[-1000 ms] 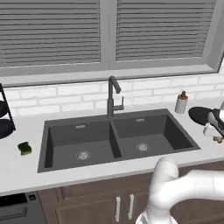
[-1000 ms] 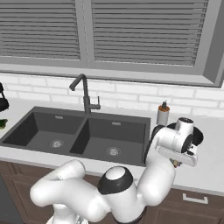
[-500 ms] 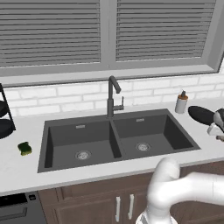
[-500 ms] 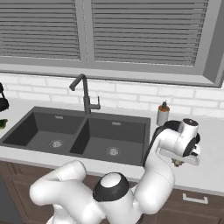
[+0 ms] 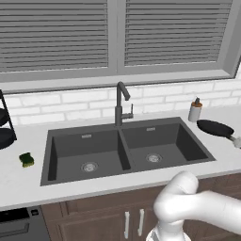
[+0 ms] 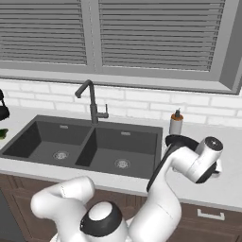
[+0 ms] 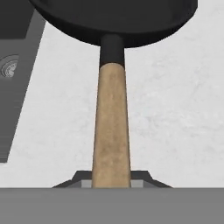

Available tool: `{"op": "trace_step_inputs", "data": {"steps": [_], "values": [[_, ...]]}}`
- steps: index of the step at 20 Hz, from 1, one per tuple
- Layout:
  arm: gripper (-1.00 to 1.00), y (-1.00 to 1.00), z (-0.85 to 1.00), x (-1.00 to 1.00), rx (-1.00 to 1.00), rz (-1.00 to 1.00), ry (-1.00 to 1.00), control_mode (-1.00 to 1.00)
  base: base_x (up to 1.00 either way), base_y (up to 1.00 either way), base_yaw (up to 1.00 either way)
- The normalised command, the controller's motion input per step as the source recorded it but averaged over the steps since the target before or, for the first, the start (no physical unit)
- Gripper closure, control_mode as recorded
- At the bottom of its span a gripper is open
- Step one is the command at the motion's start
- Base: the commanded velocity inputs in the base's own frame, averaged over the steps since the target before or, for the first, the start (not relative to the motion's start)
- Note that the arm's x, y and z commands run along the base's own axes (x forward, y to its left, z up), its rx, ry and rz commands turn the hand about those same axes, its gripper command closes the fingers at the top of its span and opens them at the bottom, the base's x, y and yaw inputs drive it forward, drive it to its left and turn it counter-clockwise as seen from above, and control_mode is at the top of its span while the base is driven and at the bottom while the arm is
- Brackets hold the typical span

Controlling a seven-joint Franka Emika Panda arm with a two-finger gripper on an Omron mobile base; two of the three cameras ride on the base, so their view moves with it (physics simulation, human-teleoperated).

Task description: Pick the pan and sponge and place them into the sink. Then turn on the water.

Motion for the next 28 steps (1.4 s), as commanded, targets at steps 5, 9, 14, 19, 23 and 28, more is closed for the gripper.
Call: {"op": "trace_step_inputs", "data": {"steps": [5, 9, 14, 19, 23, 28], "values": [[1.00, 0.37, 0.41, -0.05, 0.00, 0.21, -0.27, -1.00, 0.00, 0.00, 0.00], [1.00, 0.50, 0.31, 0.00, 0.00, 0.23, -0.27, -1.00, 0.00, 0.00, 0.00], [1.00, 0.63, 0.09, 0.00, 0.00, 0.26, -0.09, -1.00, 0.00, 0.00, 0.00], [1.00, 0.57, 0.00, 0.02, 0.00, 0.23, 0.09, -1.00, 0.00, 0.00, 0.00], [1.00, 0.44, 0.00, 0.27, 0.00, 0.20, 0.15, -1.00, 0.00, 0.00, 0.00], [1.00, 0.38, 0.00, 0.31, 0.00, 0.20, 0.07, -1.00, 0.00, 0.00, 0.00]]}}
